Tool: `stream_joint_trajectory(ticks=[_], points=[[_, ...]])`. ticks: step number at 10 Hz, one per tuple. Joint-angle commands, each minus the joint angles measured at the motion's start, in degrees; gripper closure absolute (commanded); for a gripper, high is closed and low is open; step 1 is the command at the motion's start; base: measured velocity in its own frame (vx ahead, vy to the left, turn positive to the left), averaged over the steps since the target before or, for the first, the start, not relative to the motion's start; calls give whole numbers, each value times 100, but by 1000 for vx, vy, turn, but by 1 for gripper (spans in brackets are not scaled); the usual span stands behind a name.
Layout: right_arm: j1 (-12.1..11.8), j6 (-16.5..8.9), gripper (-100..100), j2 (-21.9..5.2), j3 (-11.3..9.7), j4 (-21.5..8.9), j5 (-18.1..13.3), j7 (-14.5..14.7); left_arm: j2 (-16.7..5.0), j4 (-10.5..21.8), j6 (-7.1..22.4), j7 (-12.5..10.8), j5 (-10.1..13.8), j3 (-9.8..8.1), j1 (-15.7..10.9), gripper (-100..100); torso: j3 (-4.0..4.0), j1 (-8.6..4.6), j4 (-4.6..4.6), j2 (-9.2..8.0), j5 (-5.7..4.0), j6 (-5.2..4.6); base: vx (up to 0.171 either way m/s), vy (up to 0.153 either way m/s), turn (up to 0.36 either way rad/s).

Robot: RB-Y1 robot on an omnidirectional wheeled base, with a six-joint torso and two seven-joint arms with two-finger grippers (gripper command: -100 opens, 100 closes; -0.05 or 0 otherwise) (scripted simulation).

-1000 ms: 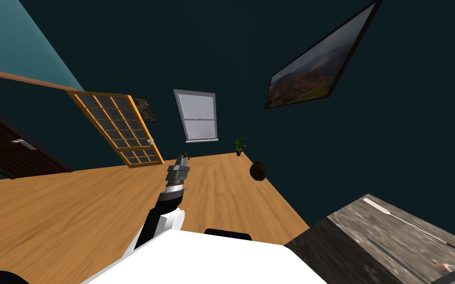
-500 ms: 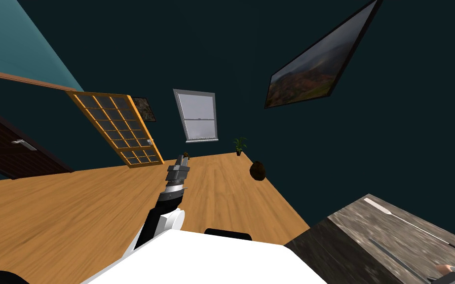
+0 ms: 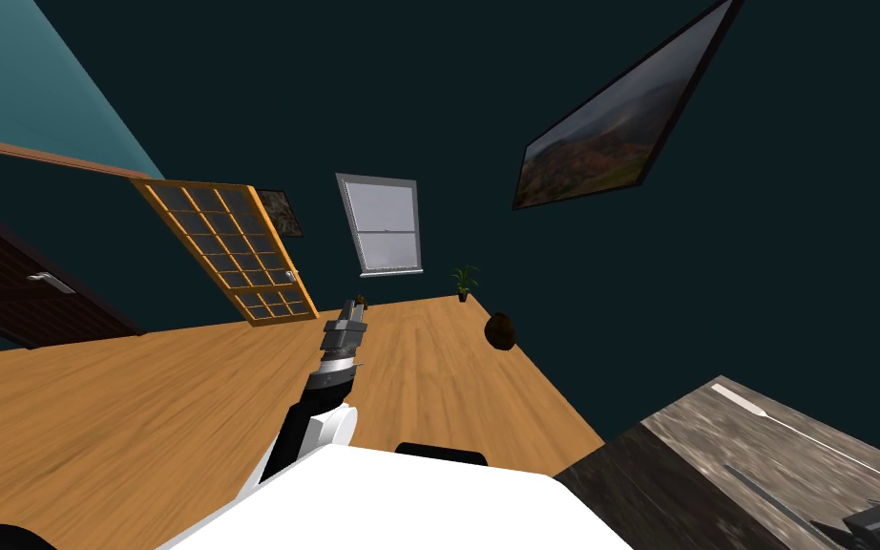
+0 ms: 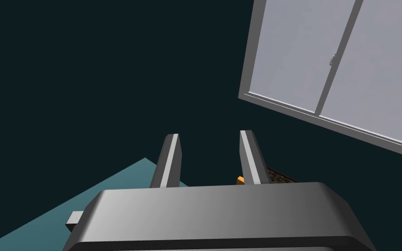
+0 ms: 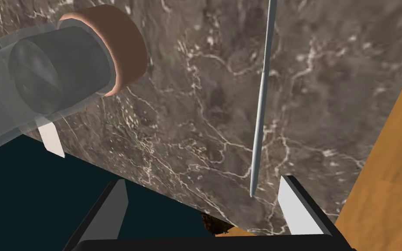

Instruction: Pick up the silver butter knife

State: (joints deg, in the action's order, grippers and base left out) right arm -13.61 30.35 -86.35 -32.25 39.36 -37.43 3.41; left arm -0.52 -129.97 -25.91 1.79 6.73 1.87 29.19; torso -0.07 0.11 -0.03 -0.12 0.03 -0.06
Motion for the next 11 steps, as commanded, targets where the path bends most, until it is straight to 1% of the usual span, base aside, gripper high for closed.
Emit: stream_joint_trajectory(ticks=[1,2,3,4,5,6,7,8,10,11], points=[[-116,-83,-100,-121,53,176,44,-93,0,0,0,0,0,0,0,0,0,0,0,0,0,0,12,41,-2],[-126,-39,-100,-256,212,172,58,-195,0,0,0,0,0,0,0,0,0,-5,0,0,-1,0,17,92,6],[-135,-12,-100,-316,293,176,64,-251,0,0,0,0,0,0,0,0,2,11,1,3,1,1,16,115,1],[-159,50,-100,-424,452,193,76,-366,0,0,0,0,0,0,0,0,1,21,1,2,5,0,11,144,-1],[-159,50,-100,-424,452,193,76,-366,1,0,0,0,0,1,0,0,1,34,0,1,8,1,16,103,-6],[-190,118,-100,-518,604,217,87,-481,0,0,0,0,0,0,0,0,2,21,1,2,5,0,31,106,4],[-206,152,-100,-560,675,230,92,-536,0,0,0,0,0,0,0,0,4,20,2,7,3,1,29,110,-2],[-239,220,-100,-632,807,257,102,-638,0,0,0,0,0,0,0,0,4,21,2,7,6,0,29,102,-1],[-282,311,-100,-712,962,288,120,-760,1,0,0,0,0,1,0,0,2,25,1,3,5,1,7,118,-3],[-321,420,-100,-755,1055,323,150,-849,1,0,0,0,0,1,0,0,0,23,0,-1,5,0,12,86,-19]])
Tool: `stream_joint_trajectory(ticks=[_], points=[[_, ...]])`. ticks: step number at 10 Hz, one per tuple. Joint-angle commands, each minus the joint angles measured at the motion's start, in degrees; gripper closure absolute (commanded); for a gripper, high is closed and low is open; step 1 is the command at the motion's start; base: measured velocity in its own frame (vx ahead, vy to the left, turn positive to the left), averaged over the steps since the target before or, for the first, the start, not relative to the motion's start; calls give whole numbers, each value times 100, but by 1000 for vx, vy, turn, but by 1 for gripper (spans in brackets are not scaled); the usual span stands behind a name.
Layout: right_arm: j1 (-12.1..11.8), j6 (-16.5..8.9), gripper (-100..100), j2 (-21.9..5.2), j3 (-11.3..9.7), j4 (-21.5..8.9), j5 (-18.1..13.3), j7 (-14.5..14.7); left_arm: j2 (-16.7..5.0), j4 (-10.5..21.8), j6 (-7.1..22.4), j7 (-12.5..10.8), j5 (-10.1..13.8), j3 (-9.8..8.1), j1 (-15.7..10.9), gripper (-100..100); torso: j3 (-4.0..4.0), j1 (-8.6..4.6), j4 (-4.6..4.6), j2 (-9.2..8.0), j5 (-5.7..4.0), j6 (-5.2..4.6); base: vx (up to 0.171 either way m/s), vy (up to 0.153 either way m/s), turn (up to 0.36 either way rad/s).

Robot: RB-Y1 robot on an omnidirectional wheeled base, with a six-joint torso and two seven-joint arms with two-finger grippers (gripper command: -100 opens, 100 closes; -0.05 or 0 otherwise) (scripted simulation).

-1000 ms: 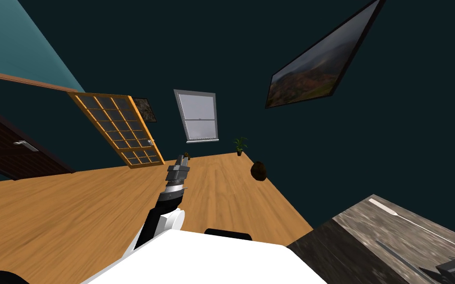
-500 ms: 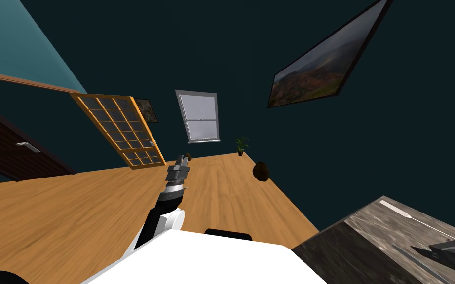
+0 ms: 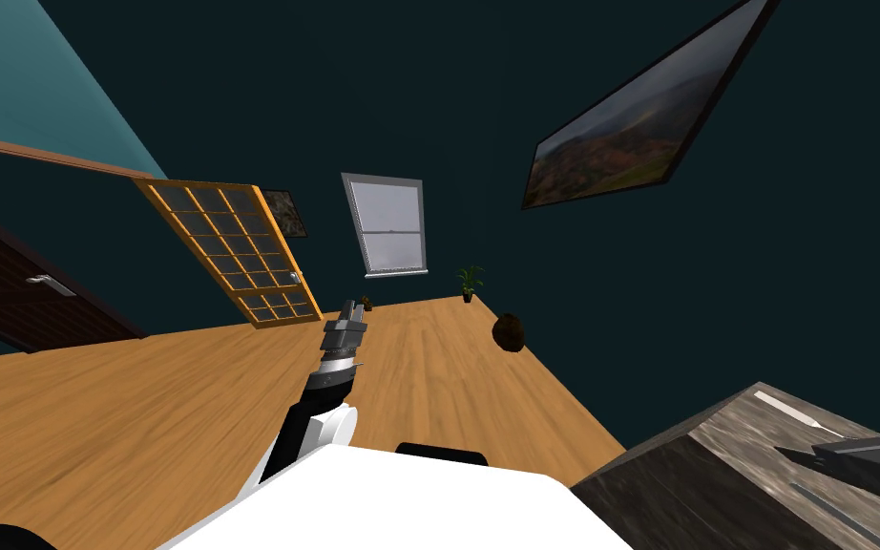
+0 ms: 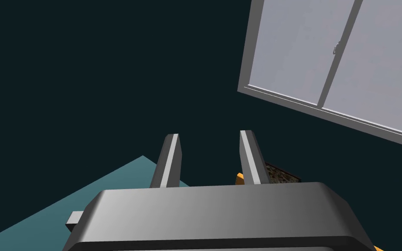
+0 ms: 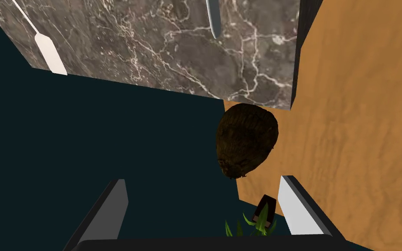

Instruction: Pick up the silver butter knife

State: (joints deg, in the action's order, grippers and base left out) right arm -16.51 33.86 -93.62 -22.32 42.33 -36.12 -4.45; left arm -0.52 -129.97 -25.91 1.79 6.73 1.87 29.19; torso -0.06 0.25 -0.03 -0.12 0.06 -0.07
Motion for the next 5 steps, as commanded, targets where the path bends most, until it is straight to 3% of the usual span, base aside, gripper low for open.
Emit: stream_joint_trajectory(ticks=[1,3,4,5], points=[[-26,153,-100,90,-176,102,36,36,0,0,0,0,0,0,0,0,0,0,0,0,0,0,6,-54,-71],[-20,165,-100,124,-254,123,35,72,-2,0,0,0,0,-2,0,0,-4,-91,-1,-7,-23,-3,-6,-155,-15],[-6,189,-100,199,-434,172,28,156,-2,0,0,0,0,-2,0,0,-5,-98,-2,-9,-26,-1,-42,-141,-23],[-6,189,-100,199,-434,172,28,156,-2,0,0,0,0,-2,0,0,-11,-99,-4,-19,-27,-4,-46,-107,-17]])
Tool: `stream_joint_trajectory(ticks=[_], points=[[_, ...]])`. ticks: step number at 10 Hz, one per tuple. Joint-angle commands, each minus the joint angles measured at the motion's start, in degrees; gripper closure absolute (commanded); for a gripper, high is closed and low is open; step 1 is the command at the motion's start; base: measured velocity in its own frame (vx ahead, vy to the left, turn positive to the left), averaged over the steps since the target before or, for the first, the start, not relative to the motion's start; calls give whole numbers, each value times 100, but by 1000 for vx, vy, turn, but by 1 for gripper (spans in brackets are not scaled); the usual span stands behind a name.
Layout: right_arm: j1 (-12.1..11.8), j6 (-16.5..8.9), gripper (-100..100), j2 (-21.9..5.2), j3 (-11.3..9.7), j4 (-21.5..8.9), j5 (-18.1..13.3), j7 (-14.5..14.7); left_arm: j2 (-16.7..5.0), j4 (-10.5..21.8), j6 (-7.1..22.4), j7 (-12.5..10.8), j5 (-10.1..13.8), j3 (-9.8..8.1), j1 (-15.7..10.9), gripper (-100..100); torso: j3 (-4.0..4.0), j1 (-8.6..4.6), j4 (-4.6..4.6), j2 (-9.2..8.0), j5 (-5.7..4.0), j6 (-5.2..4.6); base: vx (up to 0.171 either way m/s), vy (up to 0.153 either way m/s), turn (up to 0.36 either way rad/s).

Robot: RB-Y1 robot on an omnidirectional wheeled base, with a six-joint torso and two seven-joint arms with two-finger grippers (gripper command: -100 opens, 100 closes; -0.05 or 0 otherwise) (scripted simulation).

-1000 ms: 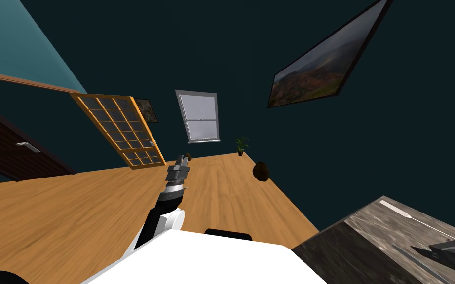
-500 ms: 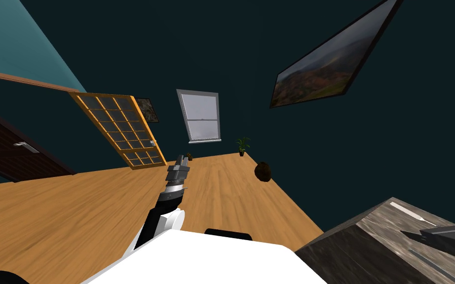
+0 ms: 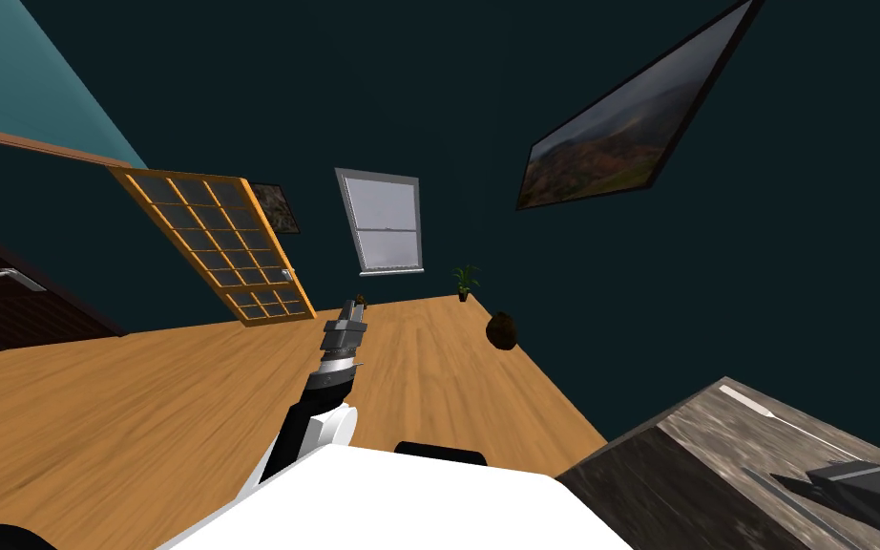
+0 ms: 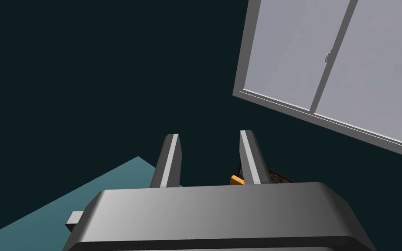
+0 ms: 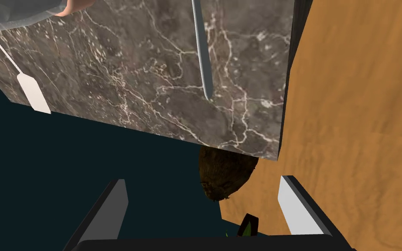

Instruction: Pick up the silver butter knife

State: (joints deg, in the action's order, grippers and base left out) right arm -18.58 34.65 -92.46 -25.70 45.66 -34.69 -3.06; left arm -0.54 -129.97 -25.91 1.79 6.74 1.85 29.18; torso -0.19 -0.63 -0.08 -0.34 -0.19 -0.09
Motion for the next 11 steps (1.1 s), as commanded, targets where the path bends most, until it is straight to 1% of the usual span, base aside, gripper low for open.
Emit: stream_joint_trajectory(ticks=[1,2,4,5,6,7,9,10,11], points=[[201,111,-100,84,-96,-161,-115,17,0,0,0,0,0,0,0,0,0,0,0,0,0,0,-20,-40,4],[217,133,-100,160,-293,-107,-126,108,1,0,0,0,0,1,0,0,3,23,1,6,5,1,-13,-75,-34],[234,152,-100,229,-490,-53,-139,200,0,0,0,0,0,0,0,0,3,0,1,5,1,0,-34,-129,-23],[243,161,-100,260,-584,-28,-146,244,0,0,0,0,0,0,0,0,1,-5,1,2,-1,-1,-38,-130,-14],[243,161,-100,260,-584,-28,-146,244,0,0,0,0,0,0,0,0,1,-6,0,2,-1,0,-21,-80,-2],[269,179,-100,334,-827,34,-164,358,0,0,0,0,0,0,0,0,3,11,1,6,3,1,-28,-130,-39],[283,186,-100,364,-938,61,-173,411,0,0,0,0,0,0,0,0,1,-10,0,2,-3,0,-32,-118,-14],[385,265,-100,400,-927,-71,-228,404,0,0,0,0,0,0,0,0,2,7,1,4,2,1,-11,-31,1],[381,258,0,399,-935,-60,-227,404,1,0,0,0,0,1,0,0,5,29,2,10,7,2,-2,-8,0]])
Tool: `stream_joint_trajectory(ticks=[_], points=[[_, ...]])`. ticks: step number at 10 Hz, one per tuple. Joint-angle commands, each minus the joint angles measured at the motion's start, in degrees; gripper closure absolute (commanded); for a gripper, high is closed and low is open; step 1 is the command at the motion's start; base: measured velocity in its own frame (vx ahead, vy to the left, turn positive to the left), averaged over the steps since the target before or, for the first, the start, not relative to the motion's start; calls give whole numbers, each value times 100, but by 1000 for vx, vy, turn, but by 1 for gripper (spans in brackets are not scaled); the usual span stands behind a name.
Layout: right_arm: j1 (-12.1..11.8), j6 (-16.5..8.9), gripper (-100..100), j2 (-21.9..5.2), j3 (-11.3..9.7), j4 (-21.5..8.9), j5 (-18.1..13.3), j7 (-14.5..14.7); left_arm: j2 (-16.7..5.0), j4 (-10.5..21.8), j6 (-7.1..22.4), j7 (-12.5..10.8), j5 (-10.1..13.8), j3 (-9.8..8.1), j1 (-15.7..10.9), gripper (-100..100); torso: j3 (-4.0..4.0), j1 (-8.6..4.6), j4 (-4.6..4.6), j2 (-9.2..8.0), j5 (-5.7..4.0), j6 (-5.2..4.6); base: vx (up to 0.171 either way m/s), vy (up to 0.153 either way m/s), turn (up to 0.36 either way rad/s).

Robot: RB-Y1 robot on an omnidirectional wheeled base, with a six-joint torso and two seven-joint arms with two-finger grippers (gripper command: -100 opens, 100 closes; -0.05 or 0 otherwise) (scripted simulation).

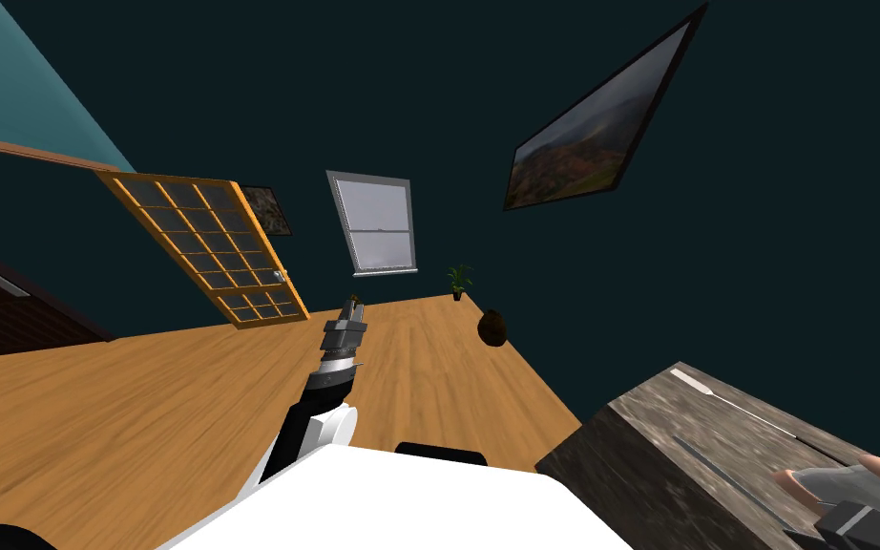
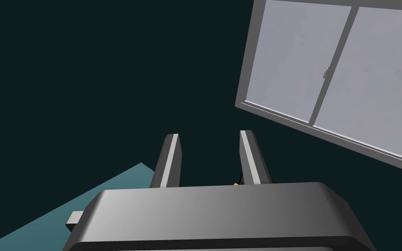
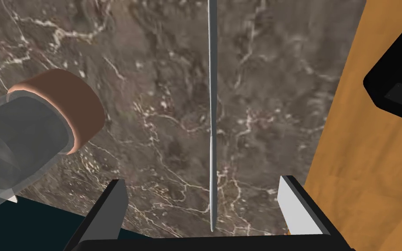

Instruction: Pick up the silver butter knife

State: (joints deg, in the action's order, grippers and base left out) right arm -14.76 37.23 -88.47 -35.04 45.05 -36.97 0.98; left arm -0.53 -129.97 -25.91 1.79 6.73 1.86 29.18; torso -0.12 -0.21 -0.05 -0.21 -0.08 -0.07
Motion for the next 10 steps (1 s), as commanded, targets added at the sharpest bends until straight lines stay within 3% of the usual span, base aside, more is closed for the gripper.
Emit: stream_joint_trajectory(ticks=[1,4,5,6,10], points=[[-130,-161,-100,0,40,202,16,63,0,0,0,0,0,0,0,0,0,0,0,0,0,0,59,-24,-116],[-432,-535,-100,-1,132,674,55,210,0,0,0,0,0,-1,2,0,28,-7,11,49,-1,0,136,-36,-138],[-359,-448,-100,-32,97,602,40,130,0,0,0,0,0,-1,2,0,33,-10,13,57,-3,1,67,-15,-22],[-364,-474,100,-29,98,617,37,138,0,0,0,0,0,0,1,0,23,-2,10,37,0,4,11,-3,8],[-362,-472,100,-30,98,616,38,137,0,0,0,0,0,0,0,0,3,7,1,4,2,2,1,0,0]])
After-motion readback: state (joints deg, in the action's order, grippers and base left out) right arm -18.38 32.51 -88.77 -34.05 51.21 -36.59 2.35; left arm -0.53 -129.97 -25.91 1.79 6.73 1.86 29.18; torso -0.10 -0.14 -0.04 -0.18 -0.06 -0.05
